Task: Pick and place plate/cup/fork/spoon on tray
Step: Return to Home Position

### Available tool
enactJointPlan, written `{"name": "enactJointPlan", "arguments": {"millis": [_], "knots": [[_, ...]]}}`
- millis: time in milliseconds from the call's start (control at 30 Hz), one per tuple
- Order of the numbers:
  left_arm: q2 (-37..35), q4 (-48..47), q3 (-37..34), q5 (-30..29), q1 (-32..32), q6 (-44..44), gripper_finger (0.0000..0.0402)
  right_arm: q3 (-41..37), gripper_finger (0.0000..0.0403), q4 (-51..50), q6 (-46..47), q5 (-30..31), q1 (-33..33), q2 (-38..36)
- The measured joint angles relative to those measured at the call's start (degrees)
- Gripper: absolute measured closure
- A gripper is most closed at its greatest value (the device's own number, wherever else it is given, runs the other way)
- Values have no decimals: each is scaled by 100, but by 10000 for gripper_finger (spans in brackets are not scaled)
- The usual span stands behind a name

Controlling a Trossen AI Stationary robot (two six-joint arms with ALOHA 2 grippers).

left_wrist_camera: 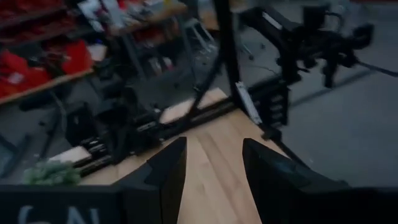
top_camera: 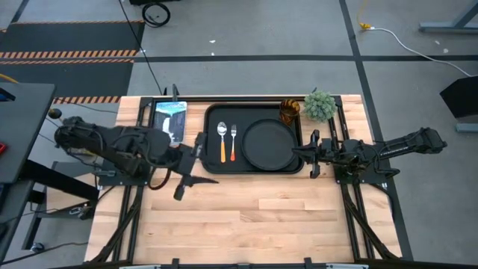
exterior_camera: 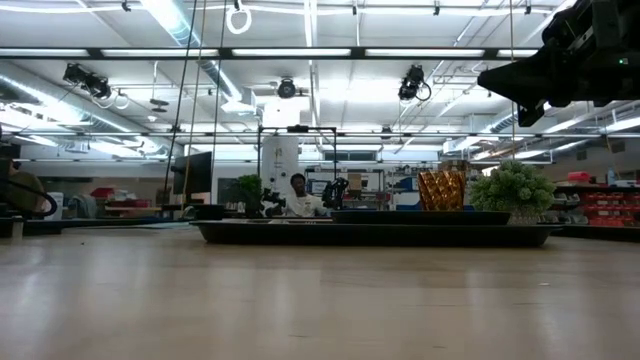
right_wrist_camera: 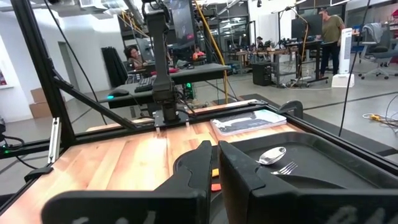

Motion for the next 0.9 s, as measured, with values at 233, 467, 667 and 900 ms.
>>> {"name": "enactJointPlan", "arguments": {"millis": [233, 467, 667, 900], "knots": [[-1481, 2540, -2785, -87, 182, -214, 234, 0, 369, 1, 2, 1, 0, 0], [-2659, 4328, -5369, -33, 310, -816, 234, 0, 369, 0, 0, 2, -1, -2], [-3472, 5106, -6799, -25, 306, -1364, 234, 1, 369, -1, 1, 1, 0, 0], [-4773, 5249, -7795, -20, 352, -1675, 234, 0, 369, -2, 0, 2, -1, 0]]}}
